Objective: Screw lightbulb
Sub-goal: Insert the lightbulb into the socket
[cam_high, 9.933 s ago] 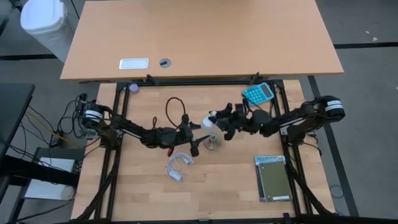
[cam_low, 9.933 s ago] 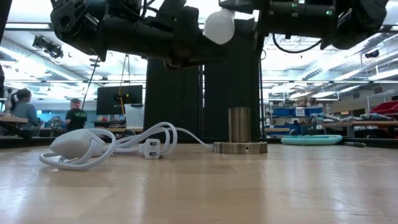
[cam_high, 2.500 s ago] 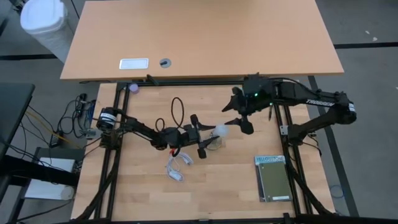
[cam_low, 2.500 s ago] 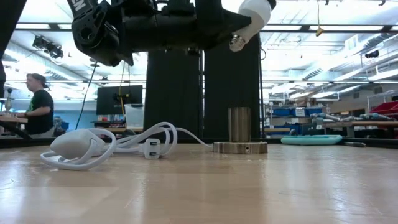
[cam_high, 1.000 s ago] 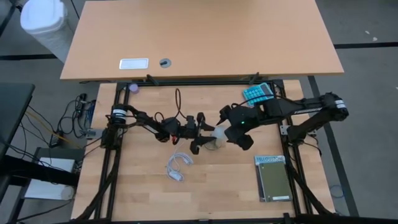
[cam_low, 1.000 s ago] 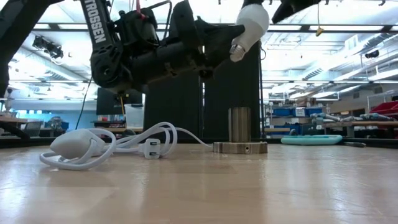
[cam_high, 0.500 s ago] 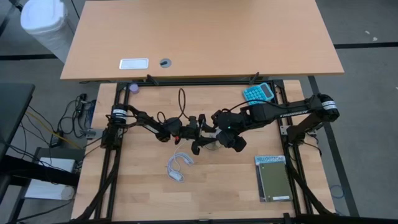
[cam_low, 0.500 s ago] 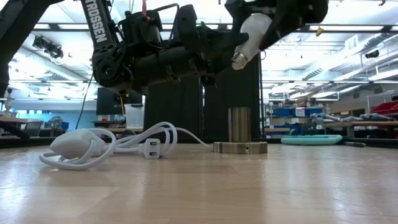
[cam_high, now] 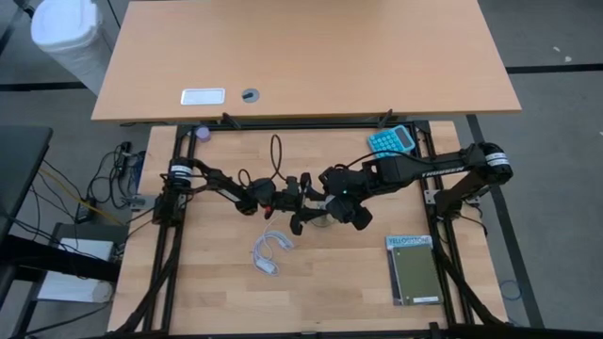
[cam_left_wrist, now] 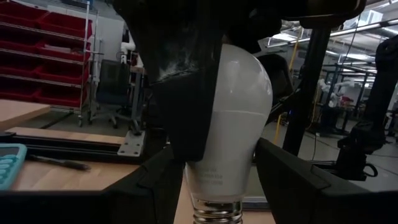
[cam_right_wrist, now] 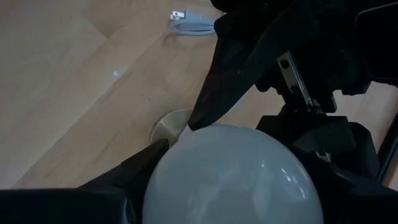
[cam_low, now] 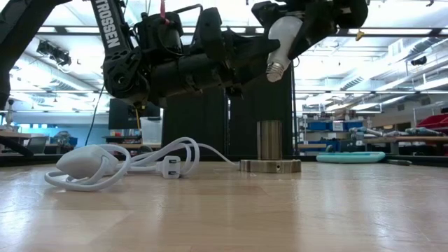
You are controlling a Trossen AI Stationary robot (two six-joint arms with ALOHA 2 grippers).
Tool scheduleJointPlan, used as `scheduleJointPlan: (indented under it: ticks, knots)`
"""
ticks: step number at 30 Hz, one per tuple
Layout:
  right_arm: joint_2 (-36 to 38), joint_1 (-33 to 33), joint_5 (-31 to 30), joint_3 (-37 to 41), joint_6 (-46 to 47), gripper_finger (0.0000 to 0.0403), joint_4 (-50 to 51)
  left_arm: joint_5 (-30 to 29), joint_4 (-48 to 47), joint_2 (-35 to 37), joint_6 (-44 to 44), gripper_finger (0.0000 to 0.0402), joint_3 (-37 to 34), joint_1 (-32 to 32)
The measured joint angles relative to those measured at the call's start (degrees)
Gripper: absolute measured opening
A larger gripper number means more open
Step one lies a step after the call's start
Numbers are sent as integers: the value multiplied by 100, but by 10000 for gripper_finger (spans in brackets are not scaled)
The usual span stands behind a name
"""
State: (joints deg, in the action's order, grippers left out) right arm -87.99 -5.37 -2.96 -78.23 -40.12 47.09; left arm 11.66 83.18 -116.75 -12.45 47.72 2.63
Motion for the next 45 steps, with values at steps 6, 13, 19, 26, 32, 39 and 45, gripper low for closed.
scheduleJointPlan:
  ticks: [6,13,19,26,32,39,45]
  knots:
    - [0,0,13,0,0,276,-17,-5,-27,0,22,202,0,0]
    - [2,-2,15,0,4,262,-21,-11,-29,0,22,202,-4,8]
    - [4,2,-20,0,113,275,-32,182,-53,0,22,203,-4,160]
    - [7,0,30,0,258,266,72,901,-34,0,-248,204,-4,561]
    - [7,33,32,0,264,272,52,1383,-32,2,-194,204,-4,712]
    - [4,328,412,70,407,268,-172,1738,-128,58,-59,203,-239,969]
    - [-46,593,608,371,425,272,-565,1254,-205,582,425,203,-1040,1008]
